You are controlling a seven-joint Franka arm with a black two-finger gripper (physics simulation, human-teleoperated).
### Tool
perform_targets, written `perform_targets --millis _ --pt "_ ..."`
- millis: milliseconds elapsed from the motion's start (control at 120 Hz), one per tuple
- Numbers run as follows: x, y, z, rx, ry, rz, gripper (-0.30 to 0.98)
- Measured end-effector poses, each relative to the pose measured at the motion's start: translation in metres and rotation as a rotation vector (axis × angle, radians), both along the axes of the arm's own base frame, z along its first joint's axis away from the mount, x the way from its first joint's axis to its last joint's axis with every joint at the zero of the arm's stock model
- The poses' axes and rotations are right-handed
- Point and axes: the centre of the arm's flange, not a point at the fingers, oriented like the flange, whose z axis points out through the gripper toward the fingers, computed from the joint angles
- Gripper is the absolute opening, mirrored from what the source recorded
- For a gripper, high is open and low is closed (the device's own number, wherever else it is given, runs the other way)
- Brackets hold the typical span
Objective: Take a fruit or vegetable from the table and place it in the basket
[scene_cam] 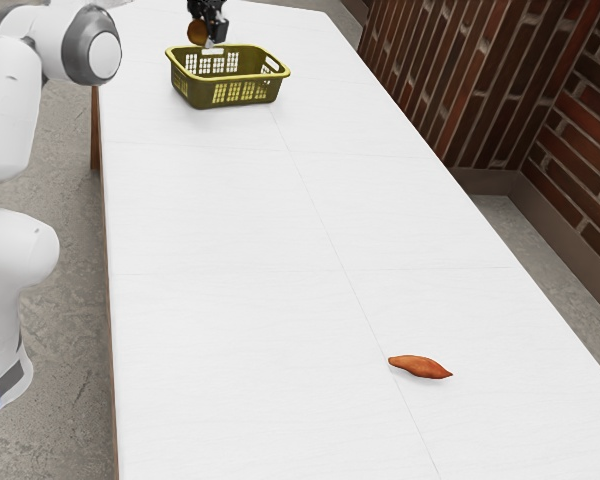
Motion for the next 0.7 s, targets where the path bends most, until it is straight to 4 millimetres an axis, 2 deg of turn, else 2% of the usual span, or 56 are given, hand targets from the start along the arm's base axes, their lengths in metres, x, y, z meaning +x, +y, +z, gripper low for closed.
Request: perform_targets --millis 92,208,275,358,450,575,608,642,675,700 --pt "0.012 0.02 -0.024 0.042 -0.036 -0.056 0.18" --pt "0.021 0.035 -0.031 0.118 -0.084 -0.11 0.15" --pt "0.024 0.037 -0.029 0.152 -0.096 -0.139 0.35" --pt "0.027 0.038 -0.026 0.178 -0.107 -0.171 0.5" --pt "0.028 0.039 -0.023 0.199 -0.113 -0.2 0.59" --pt "0.03 0.038 -0.019 0.218 -0.113 -0.232 0.65" --pt "0.029 0.036 -0.014 0.222 -0.111 -0.238 0.66" --pt "0.026 0.029 0.002 0.221 -0.106 -0.24 0.66" --pt "0.018 0.015 0.032 0.211 -0.103 -0.234 0.67" --pt "0.007 -0.003 0.065 0.201 -0.087 -0.227 0.67"
